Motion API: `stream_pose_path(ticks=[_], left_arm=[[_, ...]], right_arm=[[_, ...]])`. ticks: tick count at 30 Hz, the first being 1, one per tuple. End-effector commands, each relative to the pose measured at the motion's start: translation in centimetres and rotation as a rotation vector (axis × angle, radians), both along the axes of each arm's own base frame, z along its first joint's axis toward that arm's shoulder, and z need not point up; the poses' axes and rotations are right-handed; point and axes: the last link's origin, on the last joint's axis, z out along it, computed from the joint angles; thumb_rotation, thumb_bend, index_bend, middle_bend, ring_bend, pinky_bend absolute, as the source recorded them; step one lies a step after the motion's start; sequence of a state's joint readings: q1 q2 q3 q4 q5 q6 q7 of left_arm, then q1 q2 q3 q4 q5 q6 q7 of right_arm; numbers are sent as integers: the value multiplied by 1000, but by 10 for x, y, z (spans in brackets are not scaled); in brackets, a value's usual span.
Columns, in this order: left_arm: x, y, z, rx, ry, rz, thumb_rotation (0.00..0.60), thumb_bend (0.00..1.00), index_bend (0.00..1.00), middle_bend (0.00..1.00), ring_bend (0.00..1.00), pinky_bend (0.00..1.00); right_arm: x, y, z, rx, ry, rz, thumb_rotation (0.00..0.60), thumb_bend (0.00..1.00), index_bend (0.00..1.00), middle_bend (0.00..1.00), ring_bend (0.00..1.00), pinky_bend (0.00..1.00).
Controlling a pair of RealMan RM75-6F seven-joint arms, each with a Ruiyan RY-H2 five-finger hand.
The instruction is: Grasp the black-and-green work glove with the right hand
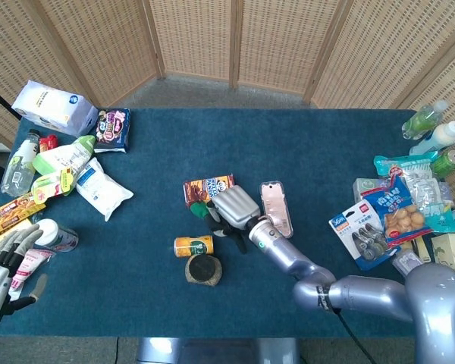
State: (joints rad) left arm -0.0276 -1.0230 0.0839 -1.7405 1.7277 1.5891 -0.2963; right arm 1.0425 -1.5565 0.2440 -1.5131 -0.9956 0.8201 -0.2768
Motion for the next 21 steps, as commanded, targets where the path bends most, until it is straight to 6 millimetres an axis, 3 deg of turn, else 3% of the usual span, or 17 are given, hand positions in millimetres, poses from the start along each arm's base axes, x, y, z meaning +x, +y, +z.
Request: stream_pose_path(ticks=[1,10,21], left_arm=[[0,0,-2,-4,-4,-1,600,515,0,0,0,0],[4,-5,-11,-28,-28,-10,600,514,0,0,0,0],[3,-10,-10,-22,-34,-14,600,513,0,0,0,0]], right_arm=[[-6,7,35,-64,-108,-7,600,198,669,899,809,1000],[-7,31,88,-115,-328,-23,600,194,671,908,818,1000],[-3,43,97,-111,-382,-17,600,196,676,911,828,1000]])
